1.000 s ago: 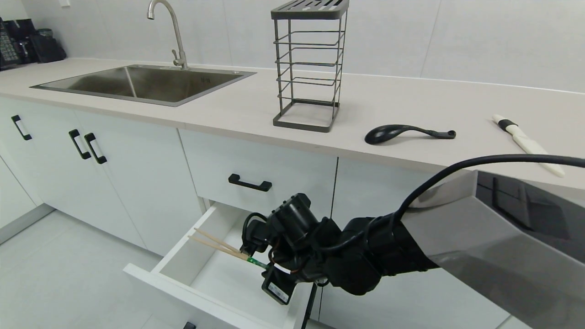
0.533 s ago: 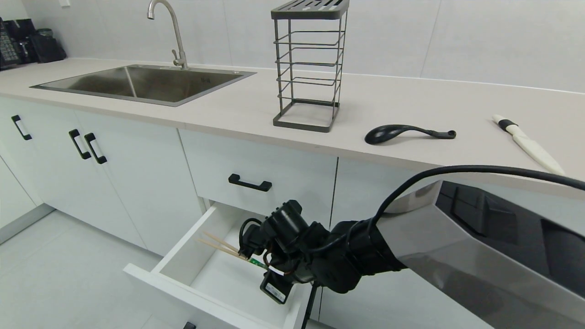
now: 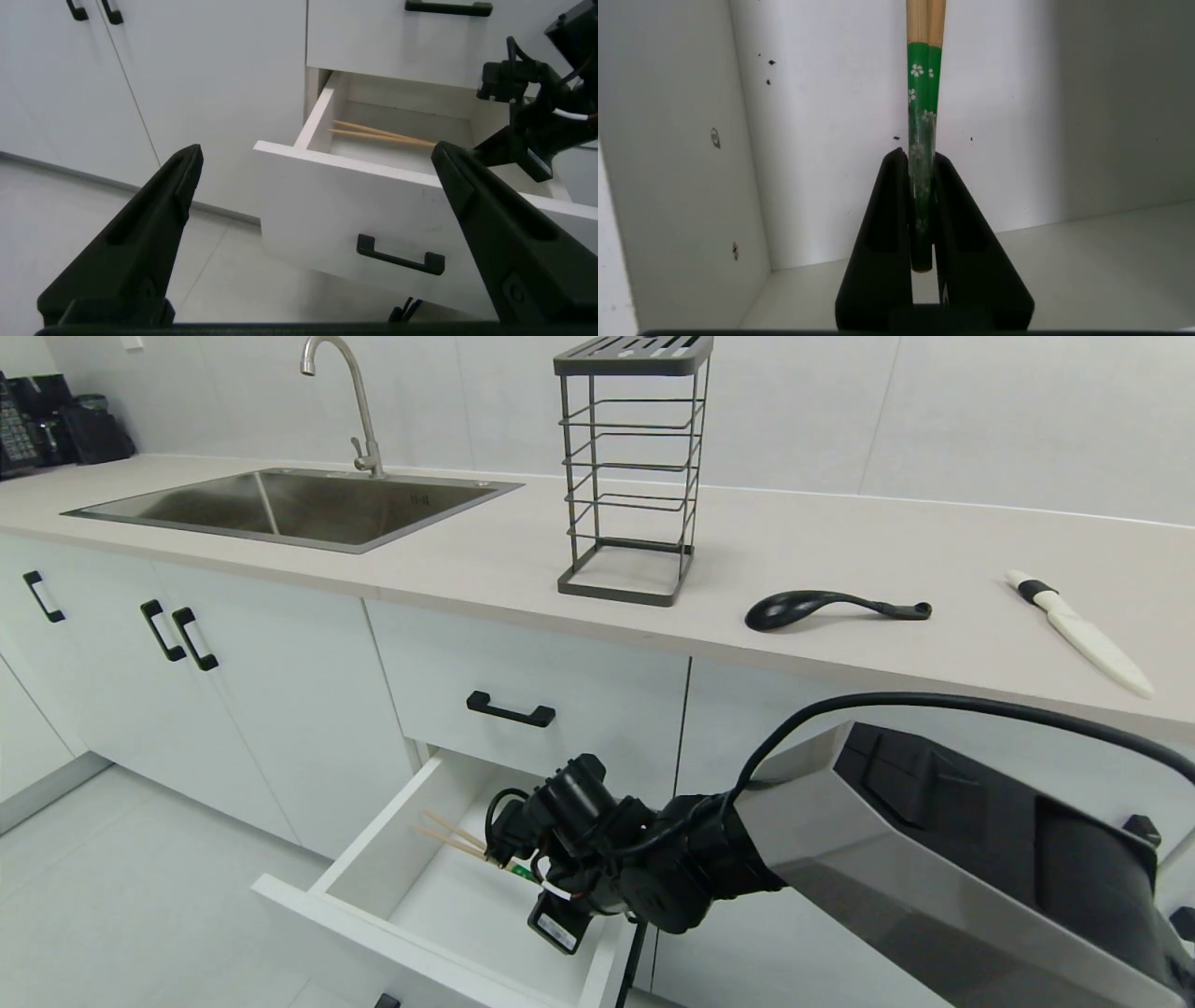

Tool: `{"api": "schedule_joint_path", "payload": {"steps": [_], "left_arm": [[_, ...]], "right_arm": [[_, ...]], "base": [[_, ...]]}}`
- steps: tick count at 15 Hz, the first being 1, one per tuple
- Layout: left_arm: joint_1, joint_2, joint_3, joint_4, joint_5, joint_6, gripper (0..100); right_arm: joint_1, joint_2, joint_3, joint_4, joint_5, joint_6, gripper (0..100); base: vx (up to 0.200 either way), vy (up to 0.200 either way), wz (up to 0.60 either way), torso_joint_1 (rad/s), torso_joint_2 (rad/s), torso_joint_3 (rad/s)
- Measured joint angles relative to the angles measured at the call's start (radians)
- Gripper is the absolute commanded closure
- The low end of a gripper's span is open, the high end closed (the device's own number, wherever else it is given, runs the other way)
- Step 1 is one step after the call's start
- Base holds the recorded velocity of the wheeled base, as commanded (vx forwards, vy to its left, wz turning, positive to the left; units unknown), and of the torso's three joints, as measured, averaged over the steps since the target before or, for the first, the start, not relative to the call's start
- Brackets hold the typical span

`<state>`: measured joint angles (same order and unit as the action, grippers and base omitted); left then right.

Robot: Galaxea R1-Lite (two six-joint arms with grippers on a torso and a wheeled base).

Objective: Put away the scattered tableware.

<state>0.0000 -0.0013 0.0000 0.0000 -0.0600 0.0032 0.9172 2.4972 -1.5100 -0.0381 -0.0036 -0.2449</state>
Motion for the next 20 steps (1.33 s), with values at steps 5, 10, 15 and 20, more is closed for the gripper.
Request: {"api": "schedule_joint_path", "payload": {"steps": [5,10,15,20], "left_arm": [[0.000,0.000,0.000,0.000,0.000,0.000,0],[0.000,0.000,0.000,0.000,0.000,0.000,0],[0.000,0.000,0.000,0.000,0.000,0.000,0],[0.000,0.000,0.000,0.000,0.000,0.000,0]], "right_arm": [[0.000,0.030,-0.014,0.011,-0.001,-0.001,100],[0.001,0.055,-0.027,0.012,-0.008,-0.003,100],[0.003,0.078,-0.040,0.012,-0.013,-0.013,100],[0.003,0.093,-0.052,0.025,-0.012,-0.037,0]], "base": [[0.000,0.000,0.00,0.000,0.00,0.000],[0.000,0.000,0.00,0.000,0.00,0.000],[0.000,0.000,0.00,0.000,0.00,0.000],[0.000,0.000,0.00,0.000,0.00,0.000]]}}
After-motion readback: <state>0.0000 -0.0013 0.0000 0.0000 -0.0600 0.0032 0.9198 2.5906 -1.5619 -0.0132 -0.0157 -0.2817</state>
